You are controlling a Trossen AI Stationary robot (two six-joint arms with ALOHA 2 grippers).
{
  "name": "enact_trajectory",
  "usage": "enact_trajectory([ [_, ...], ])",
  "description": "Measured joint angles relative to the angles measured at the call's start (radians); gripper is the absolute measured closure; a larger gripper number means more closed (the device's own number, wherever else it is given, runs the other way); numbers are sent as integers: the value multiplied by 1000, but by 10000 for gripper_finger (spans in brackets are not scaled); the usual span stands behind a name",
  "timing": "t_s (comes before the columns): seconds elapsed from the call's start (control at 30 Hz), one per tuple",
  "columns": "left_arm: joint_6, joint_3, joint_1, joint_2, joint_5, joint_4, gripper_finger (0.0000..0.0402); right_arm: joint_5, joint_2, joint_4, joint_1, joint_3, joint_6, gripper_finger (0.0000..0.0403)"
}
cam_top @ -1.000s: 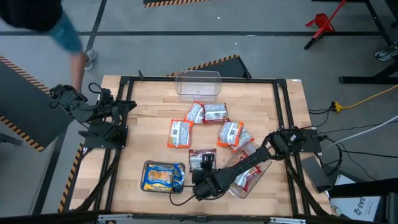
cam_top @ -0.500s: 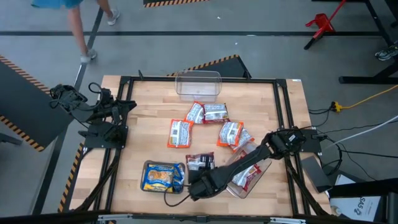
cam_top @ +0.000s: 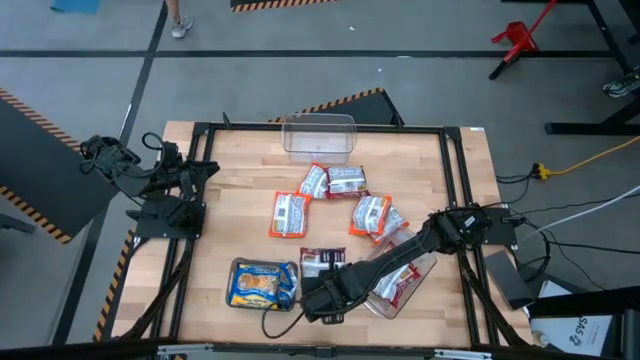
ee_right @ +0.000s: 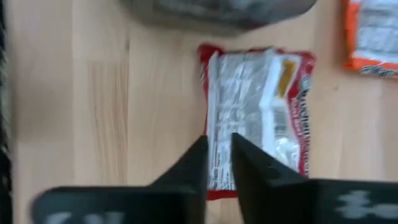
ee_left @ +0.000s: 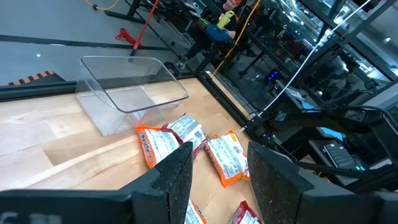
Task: Sort Maruchan noodles
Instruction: Put the orange noodle pack into the top transparent bin
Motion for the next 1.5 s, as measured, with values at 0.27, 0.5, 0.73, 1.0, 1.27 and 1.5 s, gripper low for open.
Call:
enact_trajectory([
  [0.27,1,0,0,0,-8,-1,255,-88,4,119,6,-191,-15,160],
  [0.5,1,0,0,0,-38,-1,255,79,-5,135,2,-338,140,71],
  [0.73,1,0,0,0,-58,-5,255,97,-3,136,-4,-355,206,108],
  [1.0,-71,0,0,0,-57,-5,255,72,-39,51,-5,-194,134,146],
  [1.27,-130,0,0,0,-51,-5,255,36,-154,-107,-85,-170,283,147],
  [1.5,-182,0,0,0,-44,-5,255,-4,-215,-219,-148,-170,324,114],
])
